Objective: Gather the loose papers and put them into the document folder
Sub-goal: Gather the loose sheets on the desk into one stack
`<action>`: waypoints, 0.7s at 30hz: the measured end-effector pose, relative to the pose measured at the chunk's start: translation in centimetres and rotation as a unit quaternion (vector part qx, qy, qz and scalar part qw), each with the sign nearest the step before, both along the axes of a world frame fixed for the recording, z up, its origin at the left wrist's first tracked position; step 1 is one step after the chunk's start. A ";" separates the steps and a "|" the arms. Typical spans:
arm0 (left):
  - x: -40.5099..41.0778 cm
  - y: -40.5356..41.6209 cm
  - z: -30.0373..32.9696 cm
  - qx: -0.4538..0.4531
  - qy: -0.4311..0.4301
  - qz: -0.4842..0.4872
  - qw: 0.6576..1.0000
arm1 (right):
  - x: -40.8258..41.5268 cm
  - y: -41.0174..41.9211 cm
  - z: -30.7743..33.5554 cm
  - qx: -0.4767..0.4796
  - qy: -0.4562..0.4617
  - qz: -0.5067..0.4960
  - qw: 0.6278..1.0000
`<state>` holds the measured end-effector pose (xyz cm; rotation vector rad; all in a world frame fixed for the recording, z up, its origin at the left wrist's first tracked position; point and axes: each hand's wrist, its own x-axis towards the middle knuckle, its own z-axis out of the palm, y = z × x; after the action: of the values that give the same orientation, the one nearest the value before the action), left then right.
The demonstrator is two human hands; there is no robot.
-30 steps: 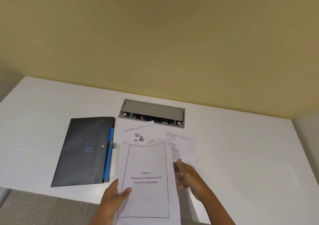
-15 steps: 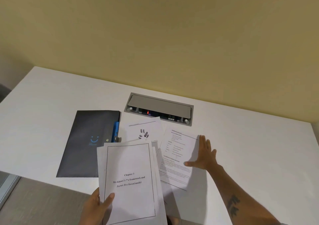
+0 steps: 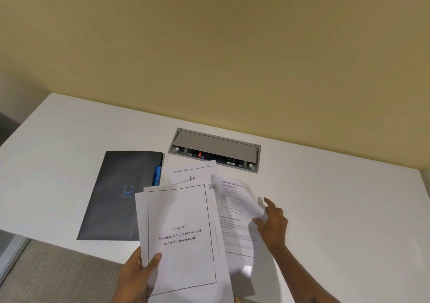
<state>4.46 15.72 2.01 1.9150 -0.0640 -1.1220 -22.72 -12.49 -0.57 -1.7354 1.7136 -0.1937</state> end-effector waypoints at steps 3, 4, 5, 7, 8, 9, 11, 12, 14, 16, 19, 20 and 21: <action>-0.1 -0.5 0.1 -0.017 0.004 0.004 1.000 | -0.3 -0.2 0.4 0.061 -0.115 -0.094 0.987; -0.2 -0.7 0.2 -0.021 0.004 0.001 1.000 | -0.5 -0.3 0.4 0.072 -0.140 -0.109 0.982; -0.3 -0.8 0.2 -0.030 0.011 0.003 0.999 | -0.6 -0.4 0.4 0.080 -0.151 -0.115 0.979; -0.5 -1.1 0.5 -0.050 0.037 0.015 0.998 | -1.0 -0.4 0.5 0.094 -0.173 -0.121 0.973; -0.6 -1.3 0.6 -0.055 0.045 0.016 0.997 | -1.3 -0.3 0.5 0.099 -0.187 -0.124 0.970; -0.7 -1.5 0.8 -0.059 0.049 0.010 0.997 | -1.5 0.0 0.6 0.101 -0.203 -0.122 0.966; -0.6 -1.8 1.0 -0.065 0.061 0.005 0.996 | -1.8 0.9 1.2 0.115 -0.243 -0.112 0.957; -0.6 -1.9 1.0 -0.063 0.064 0.004 0.996 | -1.8 1.5 1.5 0.131 -0.265 -0.109 0.949; -0.7 -2.0 0.9 -0.052 0.056 -0.006 0.997 | -1.6 2.9 2.0 0.170 -0.296 -0.109 0.933; -0.7 -1.8 0.7 -0.043 0.048 -0.016 0.998 | -1.0 4.4 2.1 0.205 -0.321 -0.090 0.920; -0.8 -1.2 0.7 -0.025 0.038 -0.047 0.998 | 0.0 7.2 1.7 0.251 -0.344 -0.049 0.904; -0.7 -1.0 0.7 -0.022 0.043 -0.061 0.997 | 0.4 8.0 1.6 0.264 -0.344 -0.040 0.900; -0.8 -0.8 0.7 -0.018 0.048 -0.073 0.996 | 0.8 8.8 1.6 0.277 -0.345 -0.032 0.897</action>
<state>3.71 14.95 2.73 1.8445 -0.1733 -1.3011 -21.92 -3.73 1.01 -1.0129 1.1401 -0.2773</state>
